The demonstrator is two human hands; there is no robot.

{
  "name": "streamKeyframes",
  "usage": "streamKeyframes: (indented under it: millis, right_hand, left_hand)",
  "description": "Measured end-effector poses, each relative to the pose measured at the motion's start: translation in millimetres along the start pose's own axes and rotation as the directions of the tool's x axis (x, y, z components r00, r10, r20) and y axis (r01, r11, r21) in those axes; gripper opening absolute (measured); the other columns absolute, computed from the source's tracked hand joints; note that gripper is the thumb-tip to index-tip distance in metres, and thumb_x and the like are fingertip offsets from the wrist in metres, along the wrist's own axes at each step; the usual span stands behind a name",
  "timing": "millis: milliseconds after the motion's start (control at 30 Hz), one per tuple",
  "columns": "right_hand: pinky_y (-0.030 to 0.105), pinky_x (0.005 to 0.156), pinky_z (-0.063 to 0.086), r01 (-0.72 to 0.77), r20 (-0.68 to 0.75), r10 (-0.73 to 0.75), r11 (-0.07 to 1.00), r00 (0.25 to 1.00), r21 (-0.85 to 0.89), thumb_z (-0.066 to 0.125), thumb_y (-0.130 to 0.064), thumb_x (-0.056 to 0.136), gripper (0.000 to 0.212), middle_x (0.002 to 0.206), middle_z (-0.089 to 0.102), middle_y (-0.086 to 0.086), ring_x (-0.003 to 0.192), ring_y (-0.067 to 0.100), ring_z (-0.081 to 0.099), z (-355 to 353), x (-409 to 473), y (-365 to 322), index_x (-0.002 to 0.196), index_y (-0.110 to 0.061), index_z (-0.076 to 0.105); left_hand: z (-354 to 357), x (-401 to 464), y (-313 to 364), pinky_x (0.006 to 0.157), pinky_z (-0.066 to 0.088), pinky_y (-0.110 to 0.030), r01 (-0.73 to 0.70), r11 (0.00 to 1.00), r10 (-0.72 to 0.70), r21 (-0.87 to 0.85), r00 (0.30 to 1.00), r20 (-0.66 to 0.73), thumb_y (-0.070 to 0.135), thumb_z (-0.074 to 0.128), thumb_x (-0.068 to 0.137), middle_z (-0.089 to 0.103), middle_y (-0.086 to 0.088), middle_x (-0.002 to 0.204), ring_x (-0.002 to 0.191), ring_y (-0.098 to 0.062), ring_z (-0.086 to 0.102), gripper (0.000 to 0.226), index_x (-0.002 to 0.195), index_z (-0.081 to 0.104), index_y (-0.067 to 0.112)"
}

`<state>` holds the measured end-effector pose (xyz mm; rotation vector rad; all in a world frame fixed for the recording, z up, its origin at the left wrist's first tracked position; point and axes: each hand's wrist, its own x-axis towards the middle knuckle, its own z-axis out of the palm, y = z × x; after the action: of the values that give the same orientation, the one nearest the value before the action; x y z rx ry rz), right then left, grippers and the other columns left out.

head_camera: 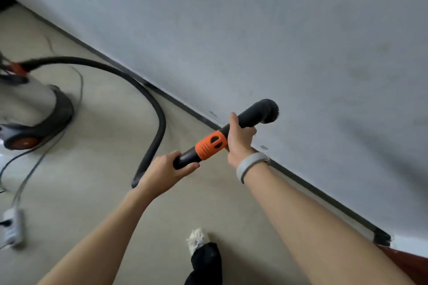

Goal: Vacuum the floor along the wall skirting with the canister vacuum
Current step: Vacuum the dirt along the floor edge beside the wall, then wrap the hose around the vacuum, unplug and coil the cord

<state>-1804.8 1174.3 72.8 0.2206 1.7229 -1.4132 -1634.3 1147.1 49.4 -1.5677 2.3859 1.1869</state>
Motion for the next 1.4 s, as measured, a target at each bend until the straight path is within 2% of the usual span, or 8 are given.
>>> streamKeyframes:
  millis: [200,367,567,733,867,1133,1267,1400]
  right_hand:
    - [0.040,0.102,0.044,0.295,0.403,-0.221,0.946,0.888,-0.131,0.056,-0.031,0.093,0.056,0.118,0.057,0.011,0.105,0.024,0.058,163.5,-106.2,-71.8,0.136,-0.007,0.030]
    - [0.037,0.095,0.050,0.416,0.636,-0.224,0.894,0.739,-0.168,0.056,-0.032,0.093,0.046,0.109,0.060,0.011,0.095,0.021,0.061,266.9,-162.7,-92.9,0.129,-0.011,0.036]
    - [0.047,0.096,0.049,0.488,0.816,-0.148,0.855,0.558,-0.178,0.056,-0.029,0.094,0.029,0.103,0.064,0.006,0.103,0.027,0.062,391.5,-193.1,-91.9,0.118,-0.015,0.049]
    - [0.031,0.078,0.054,0.546,0.926,-0.090,0.827,0.367,-0.136,0.048,-0.029,0.099,0.020,0.095,0.062,0.000,0.089,0.017,0.062,496.4,-207.4,-97.8,0.115,-0.017,0.050]
    - [0.045,0.087,0.052,0.601,0.962,-0.039,0.787,0.271,-0.137,0.049,-0.031,0.098,0.027,0.092,0.064,0.002,0.085,0.020,0.061,579.4,-217.4,-94.0,0.119,-0.016,0.050]
    - [0.030,0.079,0.053,0.670,0.970,0.129,0.704,0.207,-0.237,0.046,-0.029,0.100,0.039,0.118,0.060,0.012,0.099,0.023,0.060,725.0,-237.8,-38.6,0.135,-0.013,0.043]
    - [0.030,0.077,0.053,0.710,0.965,0.123,0.657,0.234,-0.256,0.047,-0.024,0.099,0.037,0.114,0.059,0.012,0.098,0.024,0.060,803.9,-239.6,-4.6,0.134,-0.011,0.044]
    - [0.030,0.077,0.053,0.787,0.954,0.120,0.542,0.274,-0.295,0.048,-0.021,0.099,0.036,0.107,0.057,0.008,0.084,0.015,0.058,878.1,-234.9,34.2,0.133,-0.010,0.045]
  left_hand:
    - [-141.4,-25.4,-36.1,0.067,0.048,-0.037,0.035,0.932,-0.151,-0.360,0.943,-0.297,0.033,0.060,0.090,0.064,-0.012,0.073,0.070,-0.029,0.061,0.025,0.090,0.060,0.008]
    - [-221.7,-38.1,-63.8,0.064,0.049,-0.036,-0.034,0.811,-0.265,-0.583,0.869,-0.419,0.032,0.056,0.092,0.061,-0.001,0.061,0.056,-0.017,0.058,0.024,0.079,0.056,0.012]
    - [-319.6,-26.0,-100.6,0.057,0.046,-0.025,-0.101,0.691,-0.410,-0.716,0.761,-0.503,0.030,0.052,0.095,0.056,-0.002,0.061,0.052,-0.015,0.054,0.025,0.079,0.053,0.011]
    - [-412.4,1.1,-143.5,0.048,0.043,-0.017,-0.125,0.678,-0.500,-0.724,0.644,-0.580,0.033,0.050,0.096,0.056,-0.003,0.060,0.050,-0.013,0.053,0.029,0.076,0.052,0.013]
    - [-470.5,13.4,-183.0,0.047,0.043,-0.020,-0.177,0.631,-0.571,-0.755,0.552,-0.607,0.034,0.050,0.096,0.054,-0.003,0.058,0.050,-0.015,0.051,0.029,0.074,0.051,0.015]
    - [-556.0,0.1,-310.0,0.060,0.047,-0.038,-0.169,0.594,-0.744,-0.787,0.257,-0.617,0.050,0.054,0.090,0.054,-0.005,0.058,0.054,-0.022,0.053,0.042,0.071,0.050,0.012]
    - [-607.2,2.6,-392.5,0.061,0.047,-0.036,-0.130,0.618,-0.757,-0.776,0.170,-0.631,0.048,0.051,0.091,0.055,-0.004,0.060,0.054,-0.019,0.054,0.035,0.077,0.049,0.016]
    - [-651.5,8.3,-473.0,0.058,0.047,-0.029,-0.008,0.643,-0.756,-0.766,0.158,-0.636,0.052,0.049,0.090,0.058,-0.003,0.065,0.059,-0.019,0.058,0.037,0.080,0.050,0.017]
